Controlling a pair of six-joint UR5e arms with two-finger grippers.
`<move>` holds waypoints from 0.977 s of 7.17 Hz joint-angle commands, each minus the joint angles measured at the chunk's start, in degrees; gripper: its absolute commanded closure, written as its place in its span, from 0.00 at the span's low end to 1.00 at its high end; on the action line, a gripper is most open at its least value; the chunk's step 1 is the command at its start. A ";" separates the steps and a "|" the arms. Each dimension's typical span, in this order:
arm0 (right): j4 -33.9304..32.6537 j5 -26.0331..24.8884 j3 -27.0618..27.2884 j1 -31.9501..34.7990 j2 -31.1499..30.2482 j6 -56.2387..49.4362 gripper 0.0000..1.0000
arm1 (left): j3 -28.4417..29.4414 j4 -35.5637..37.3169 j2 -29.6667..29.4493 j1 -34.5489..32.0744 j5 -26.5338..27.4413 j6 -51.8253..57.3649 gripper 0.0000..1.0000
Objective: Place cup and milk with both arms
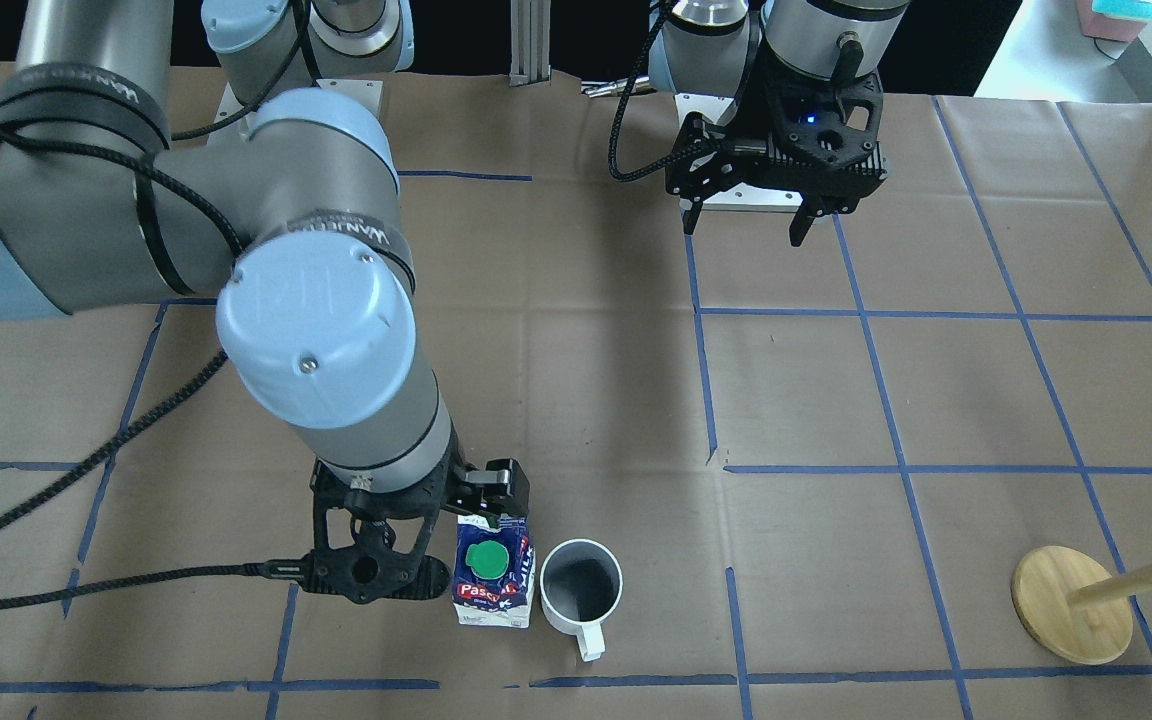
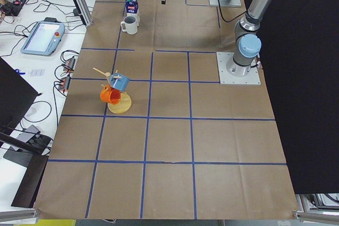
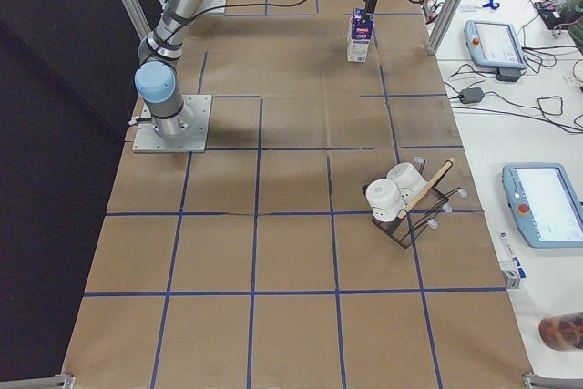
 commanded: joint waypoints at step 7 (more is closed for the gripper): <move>-0.34 -1.79 39.44 -14.73 -36.79 -14.88 0.00 | 0.01 0.38 -0.06 -0.01 -0.10 -0.06 0.00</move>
